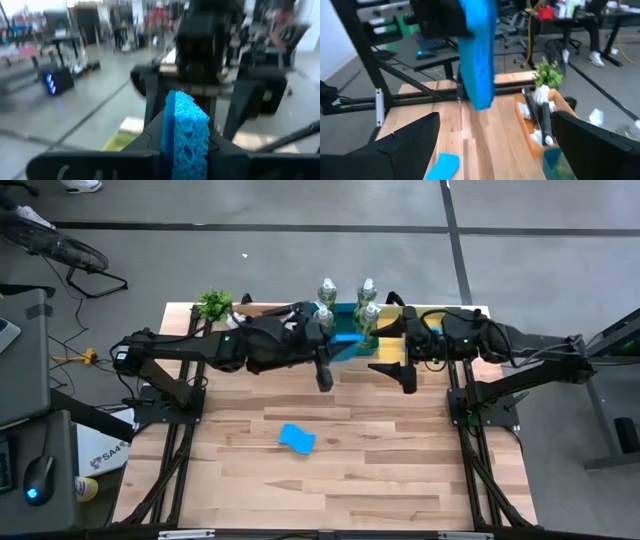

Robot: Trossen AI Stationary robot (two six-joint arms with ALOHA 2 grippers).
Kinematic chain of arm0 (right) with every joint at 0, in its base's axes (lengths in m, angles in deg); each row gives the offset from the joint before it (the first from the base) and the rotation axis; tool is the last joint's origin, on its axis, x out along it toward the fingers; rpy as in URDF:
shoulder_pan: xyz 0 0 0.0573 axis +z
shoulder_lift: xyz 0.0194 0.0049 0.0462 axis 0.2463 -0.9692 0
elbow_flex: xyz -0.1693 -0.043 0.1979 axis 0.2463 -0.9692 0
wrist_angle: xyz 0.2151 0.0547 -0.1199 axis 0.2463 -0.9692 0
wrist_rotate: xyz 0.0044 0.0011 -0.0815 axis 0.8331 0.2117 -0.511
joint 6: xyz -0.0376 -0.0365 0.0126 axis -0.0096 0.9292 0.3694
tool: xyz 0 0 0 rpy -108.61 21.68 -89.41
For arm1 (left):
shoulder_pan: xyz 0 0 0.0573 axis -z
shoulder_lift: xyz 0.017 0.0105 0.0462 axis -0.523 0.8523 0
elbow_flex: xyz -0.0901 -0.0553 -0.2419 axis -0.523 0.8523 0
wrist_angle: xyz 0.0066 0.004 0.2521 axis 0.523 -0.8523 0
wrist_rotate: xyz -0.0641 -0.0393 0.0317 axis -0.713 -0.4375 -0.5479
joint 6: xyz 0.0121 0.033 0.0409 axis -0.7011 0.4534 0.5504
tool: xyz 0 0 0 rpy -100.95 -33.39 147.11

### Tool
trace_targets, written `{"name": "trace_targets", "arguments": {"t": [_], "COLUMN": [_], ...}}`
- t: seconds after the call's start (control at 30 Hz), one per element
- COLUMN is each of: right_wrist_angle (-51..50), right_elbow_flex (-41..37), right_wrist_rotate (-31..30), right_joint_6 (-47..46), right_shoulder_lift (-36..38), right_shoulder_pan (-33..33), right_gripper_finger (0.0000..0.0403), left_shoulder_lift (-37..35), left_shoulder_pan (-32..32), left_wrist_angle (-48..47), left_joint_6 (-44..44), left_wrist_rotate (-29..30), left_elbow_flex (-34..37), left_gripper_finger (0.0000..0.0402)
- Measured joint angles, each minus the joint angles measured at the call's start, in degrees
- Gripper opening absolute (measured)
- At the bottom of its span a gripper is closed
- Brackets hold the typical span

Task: Pick & Place Kitchen Sink Supplies
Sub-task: Put the blue sponge into the yellow bin

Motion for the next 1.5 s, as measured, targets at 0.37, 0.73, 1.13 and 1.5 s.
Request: {"name": "trace_targets", "arguments": {"t": [0.37,0.73,1.13,1.5], "right_wrist_angle": [11.34,17.92,18.64,18.90], "right_elbow_flex": [0.00,-0.02,-0.02,-0.02], "right_wrist_rotate": [5.69,8.78,8.22,8.13], "right_joint_6": [2.78,3.05,2.97,3.07], "right_shoulder_lift": [-0.32,-3.67,-3.67,-3.65], "right_shoulder_pan": [0.00,-0.17,-0.17,-0.17], "right_gripper_finger": [0.0375,0.0346,0.0241,0.0128], "left_shoulder_lift": [0.00,1.95,1.92,1.90], "left_shoulder_pan": [-0.01,0.01,0.01,0.01], "left_wrist_angle": [11.63,17.93,19.20,19.23], "left_joint_6": [2.95,3.99,3.95,3.11], "left_wrist_rotate": [-2.47,-4.36,-4.21,-4.21], "left_elbow_flex": [0.00,0.02,0.02,0.02], "left_gripper_finger": [0.0035,0.0035,0.0035,0.0035]}}
